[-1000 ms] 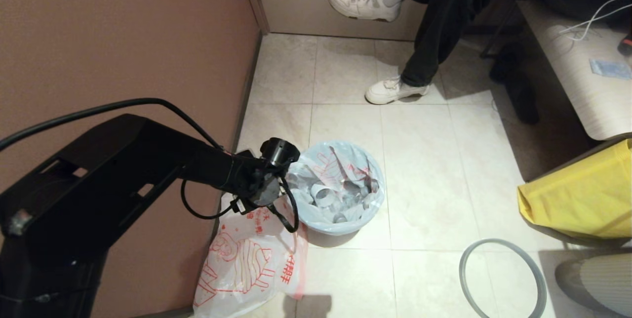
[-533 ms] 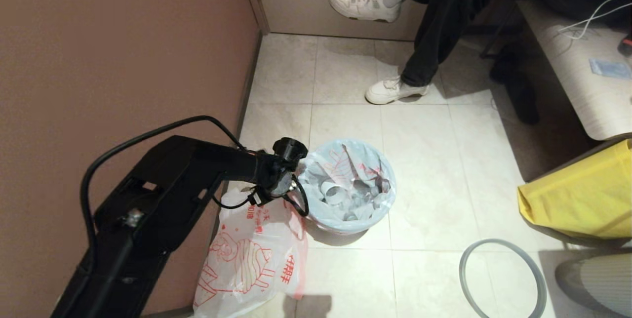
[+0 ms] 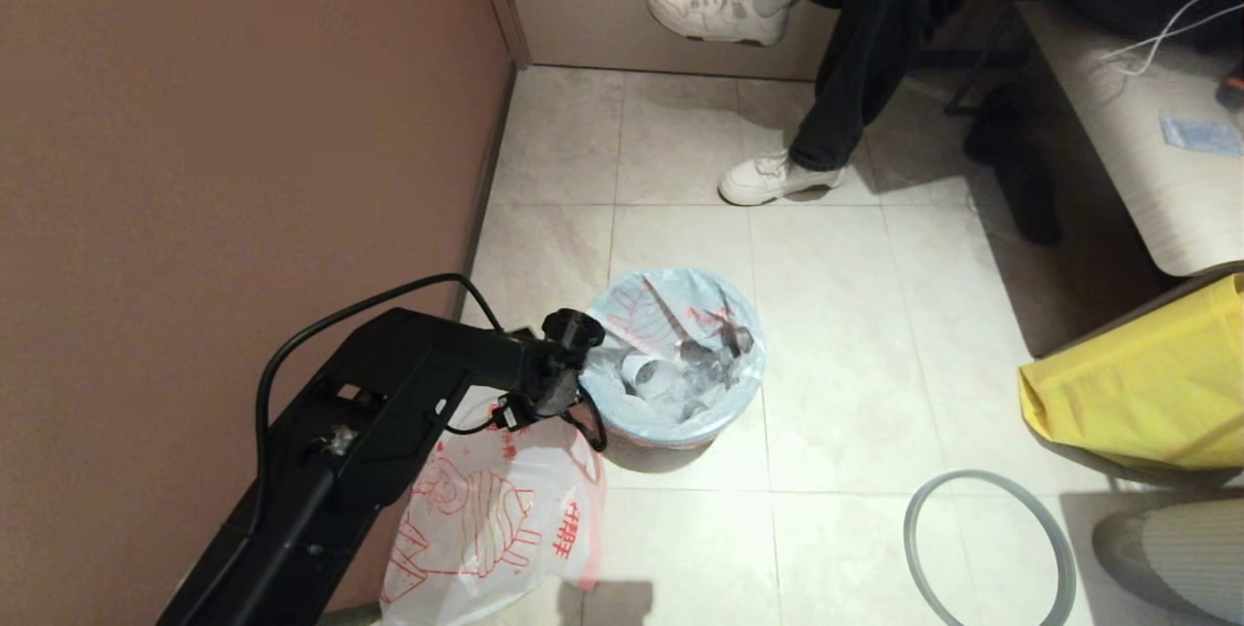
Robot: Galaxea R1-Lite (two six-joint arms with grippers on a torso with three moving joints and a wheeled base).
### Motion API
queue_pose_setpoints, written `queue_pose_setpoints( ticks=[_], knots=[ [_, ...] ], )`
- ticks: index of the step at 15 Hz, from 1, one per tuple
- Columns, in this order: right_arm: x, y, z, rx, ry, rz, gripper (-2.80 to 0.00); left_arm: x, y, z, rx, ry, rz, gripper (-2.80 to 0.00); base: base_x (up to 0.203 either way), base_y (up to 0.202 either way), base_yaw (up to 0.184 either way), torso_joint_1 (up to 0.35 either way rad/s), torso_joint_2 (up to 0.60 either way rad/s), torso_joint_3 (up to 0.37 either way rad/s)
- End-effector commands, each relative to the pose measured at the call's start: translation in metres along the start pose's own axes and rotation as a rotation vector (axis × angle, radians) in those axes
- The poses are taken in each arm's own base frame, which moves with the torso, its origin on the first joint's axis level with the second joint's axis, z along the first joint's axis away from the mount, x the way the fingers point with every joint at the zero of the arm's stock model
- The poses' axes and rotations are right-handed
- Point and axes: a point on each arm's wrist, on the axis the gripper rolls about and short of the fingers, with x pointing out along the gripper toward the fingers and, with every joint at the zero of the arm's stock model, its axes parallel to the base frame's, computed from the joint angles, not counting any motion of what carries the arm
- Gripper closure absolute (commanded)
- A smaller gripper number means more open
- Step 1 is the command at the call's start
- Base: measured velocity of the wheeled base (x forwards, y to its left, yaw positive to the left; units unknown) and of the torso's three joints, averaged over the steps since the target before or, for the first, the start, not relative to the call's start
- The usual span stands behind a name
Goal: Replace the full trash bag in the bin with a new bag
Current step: Place the trash bag on the floor
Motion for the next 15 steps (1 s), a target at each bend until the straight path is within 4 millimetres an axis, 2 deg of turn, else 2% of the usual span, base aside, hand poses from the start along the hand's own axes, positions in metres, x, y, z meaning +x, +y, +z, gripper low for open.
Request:
queue_pose_setpoints(
  ticks=[1, 4, 12, 15],
  knots=[
    [0.0, 0.0, 0.0, 0.0, 0.0, 0.0, 0.0, 0.007, 0.003, -0.006, 0.007, 0.012, 0.022, -2.8, 0.0, 0.0, 0.0, 0.0, 0.0, 0.0],
    [0.0, 0.0, 0.0, 0.0, 0.0, 0.0, 0.0, 0.006, 0.008, -0.006, 0.015, 0.015, 0.057, -2.8, 0.0, 0.0, 0.0, 0.0, 0.0, 0.0],
    [0.0, 0.0, 0.0, 0.0, 0.0, 0.0, 0.0, -0.017, 0.022, 0.0, 0.004, 0.081, 0.169, -2.8, 0.0, 0.0, 0.0, 0.0, 0.0, 0.0],
    [0.0, 0.0, 0.0, 0.0, 0.0, 0.0, 0.0, -0.018, 0.025, -0.004, -0.003, 0.107, 0.185, -2.8, 0.0, 0.0, 0.0, 0.0, 0.0, 0.0]
  ],
)
